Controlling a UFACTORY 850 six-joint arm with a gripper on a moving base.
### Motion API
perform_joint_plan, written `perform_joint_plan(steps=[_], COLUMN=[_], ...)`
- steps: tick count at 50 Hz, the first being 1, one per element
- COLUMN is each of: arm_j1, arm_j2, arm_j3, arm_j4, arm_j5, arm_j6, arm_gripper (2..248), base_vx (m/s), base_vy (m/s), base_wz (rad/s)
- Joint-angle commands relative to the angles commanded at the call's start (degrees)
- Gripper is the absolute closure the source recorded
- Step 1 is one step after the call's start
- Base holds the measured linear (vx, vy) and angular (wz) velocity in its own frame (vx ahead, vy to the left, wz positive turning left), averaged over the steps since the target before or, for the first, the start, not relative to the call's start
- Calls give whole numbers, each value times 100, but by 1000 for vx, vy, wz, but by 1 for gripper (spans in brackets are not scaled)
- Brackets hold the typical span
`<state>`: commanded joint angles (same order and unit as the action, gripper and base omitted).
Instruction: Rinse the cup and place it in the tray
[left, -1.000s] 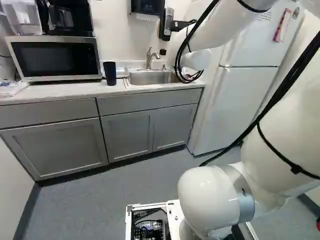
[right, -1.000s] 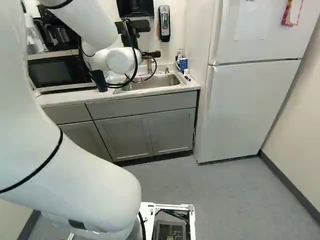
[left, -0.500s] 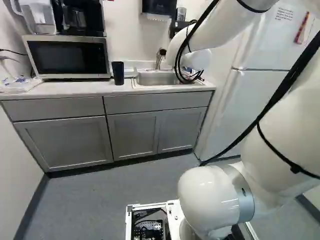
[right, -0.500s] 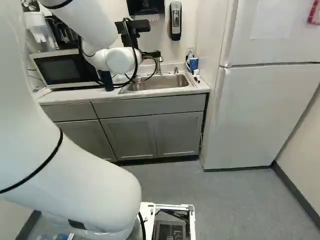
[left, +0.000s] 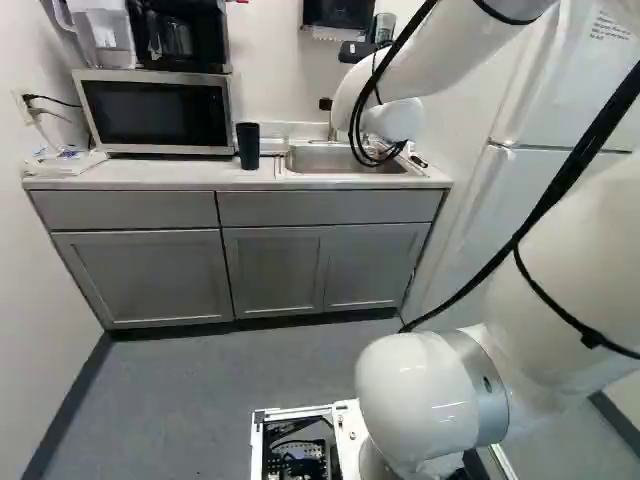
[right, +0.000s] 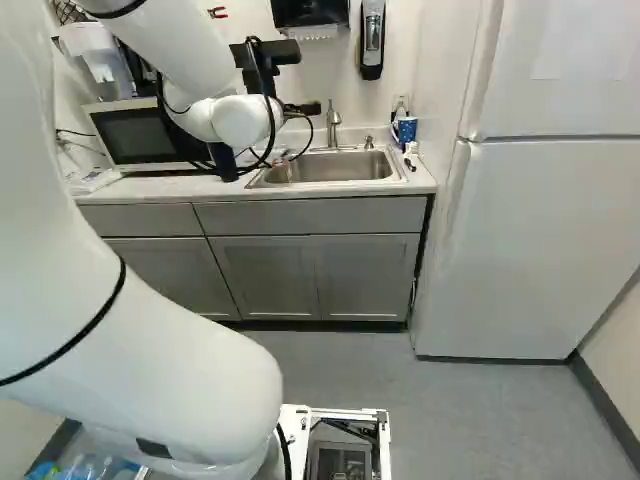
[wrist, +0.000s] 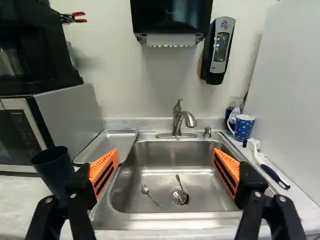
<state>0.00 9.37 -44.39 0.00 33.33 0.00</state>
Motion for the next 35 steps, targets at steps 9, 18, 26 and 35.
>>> perform_joint_plan(steps=[9,18,26,35], arm_j1=[0,0,0,0], arm_j2=[0,0,0,0], arm_j3=[0,0,0,0], arm_j4=[0,0,0,0], arm_j5=[0,0,0,0], arm_j6=[0,0,0,0], arm_gripper=[3,3,3,3], base_vx=[69,74,79,81], base_vy=[-65,-64,-64,-67], base_wz=[215,218,218,228])
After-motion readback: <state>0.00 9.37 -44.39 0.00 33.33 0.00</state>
